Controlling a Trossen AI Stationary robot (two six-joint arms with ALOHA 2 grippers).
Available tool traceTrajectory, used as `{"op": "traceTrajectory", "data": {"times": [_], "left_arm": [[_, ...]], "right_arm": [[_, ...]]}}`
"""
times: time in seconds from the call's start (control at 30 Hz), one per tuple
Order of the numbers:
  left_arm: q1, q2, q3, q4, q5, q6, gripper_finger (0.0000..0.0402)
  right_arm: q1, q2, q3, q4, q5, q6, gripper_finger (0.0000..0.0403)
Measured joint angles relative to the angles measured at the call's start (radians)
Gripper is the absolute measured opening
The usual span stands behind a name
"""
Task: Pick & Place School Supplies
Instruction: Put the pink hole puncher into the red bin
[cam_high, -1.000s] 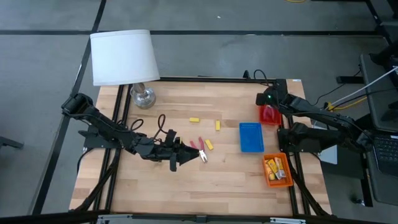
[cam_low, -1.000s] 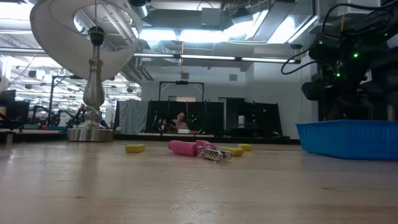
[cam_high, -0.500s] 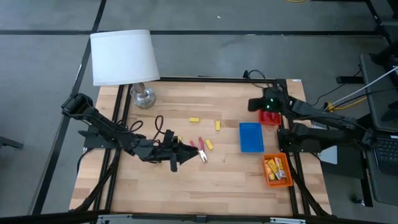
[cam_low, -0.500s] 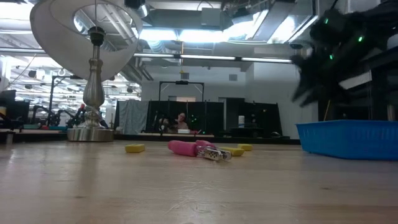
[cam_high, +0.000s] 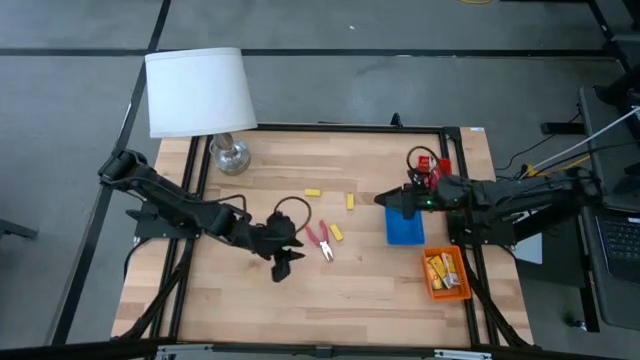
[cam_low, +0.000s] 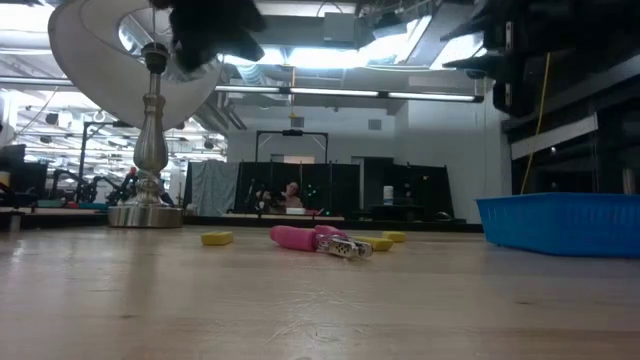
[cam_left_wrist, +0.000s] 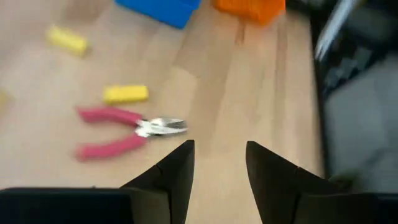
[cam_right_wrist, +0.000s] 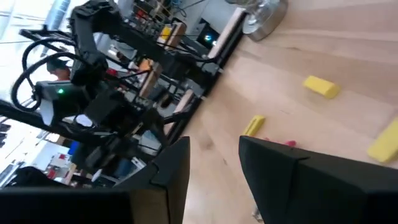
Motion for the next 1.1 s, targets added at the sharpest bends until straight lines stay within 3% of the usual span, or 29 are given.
{"op": "traceTrajectory", "data": {"times": [0.13, 0.3, 0.5, 0.77, 0.9, 1.1], "left_arm": [[-0.001, -0.002, 0.096, -0.217, -0.001, 0.309, 0.0141], [0.006, -0.011, 0.151, -0.361, -0.032, 0.281, 0.0141], [-0.059, -0.011, 0.151, -0.362, -0.039, 0.160, 0.0141], [-0.214, -0.014, 0.150, -0.442, -0.093, -0.127, 0.0141], [-0.294, -0.014, 0.150, -0.468, -0.101, -0.291, 0.0141], [-0.404, -0.014, 0.150, -0.509, -0.125, -0.513, 0.0141]], "right_arm": [[0.054, 0.018, 0.000, 0.034, 0.027, -0.025, 0.0141], [0.096, 0.132, 0.105, 0.012, -0.049, -0.324, 0.0141], [0.101, 0.440, 0.447, -0.264, -0.196, -1.046, 0.0141], [0.076, 0.862, 0.888, -0.741, -0.196, -1.846, 0.0115], [0.053, 0.997, 0.966, -0.863, -0.110, -2.138, 0.0099], [0.019, 1.081, 0.971, -0.863, -0.116, -2.409, 0.0081]]}}
